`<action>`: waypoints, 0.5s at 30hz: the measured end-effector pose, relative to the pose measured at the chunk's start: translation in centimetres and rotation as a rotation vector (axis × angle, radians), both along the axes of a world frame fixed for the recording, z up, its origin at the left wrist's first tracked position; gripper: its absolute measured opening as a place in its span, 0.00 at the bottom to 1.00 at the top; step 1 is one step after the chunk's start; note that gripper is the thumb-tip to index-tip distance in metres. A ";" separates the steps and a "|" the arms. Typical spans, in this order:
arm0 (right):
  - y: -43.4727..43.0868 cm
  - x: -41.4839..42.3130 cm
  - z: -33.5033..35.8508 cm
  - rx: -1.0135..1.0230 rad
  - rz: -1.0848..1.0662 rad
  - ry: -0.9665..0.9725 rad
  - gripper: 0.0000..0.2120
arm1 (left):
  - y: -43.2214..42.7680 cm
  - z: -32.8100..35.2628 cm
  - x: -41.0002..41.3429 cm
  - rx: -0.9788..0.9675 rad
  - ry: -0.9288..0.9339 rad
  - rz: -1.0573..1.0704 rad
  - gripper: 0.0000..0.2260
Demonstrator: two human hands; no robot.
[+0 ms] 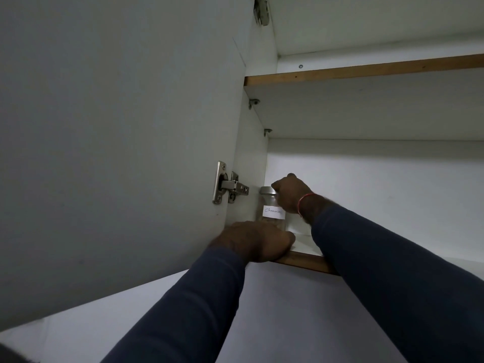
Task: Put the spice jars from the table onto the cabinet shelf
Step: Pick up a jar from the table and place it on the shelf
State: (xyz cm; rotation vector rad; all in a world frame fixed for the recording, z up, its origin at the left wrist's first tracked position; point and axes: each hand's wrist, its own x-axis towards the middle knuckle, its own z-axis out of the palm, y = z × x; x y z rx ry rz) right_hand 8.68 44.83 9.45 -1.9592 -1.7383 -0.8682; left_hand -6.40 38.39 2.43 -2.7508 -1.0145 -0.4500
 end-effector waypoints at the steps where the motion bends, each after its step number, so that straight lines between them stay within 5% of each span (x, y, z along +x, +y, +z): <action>1: 0.0 0.0 0.0 -0.012 -0.011 -0.003 0.11 | 0.3 0.0 0.0 0.004 0.008 -0.012 0.07; 4: 0.0 0.1 -0.1 -0.040 -0.040 0.003 0.15 | 0.7 -0.5 0.0 0.099 0.018 -0.032 0.10; 9: -1.6 -0.6 -0.7 0.019 -0.005 0.133 0.26 | 1.8 -1.0 0.2 0.025 -0.267 -0.025 0.11; 15: -7.6 -3.2 -2.4 -0.067 0.101 0.158 0.16 | 1.2 -1.3 -0.3 0.037 -0.441 0.030 0.12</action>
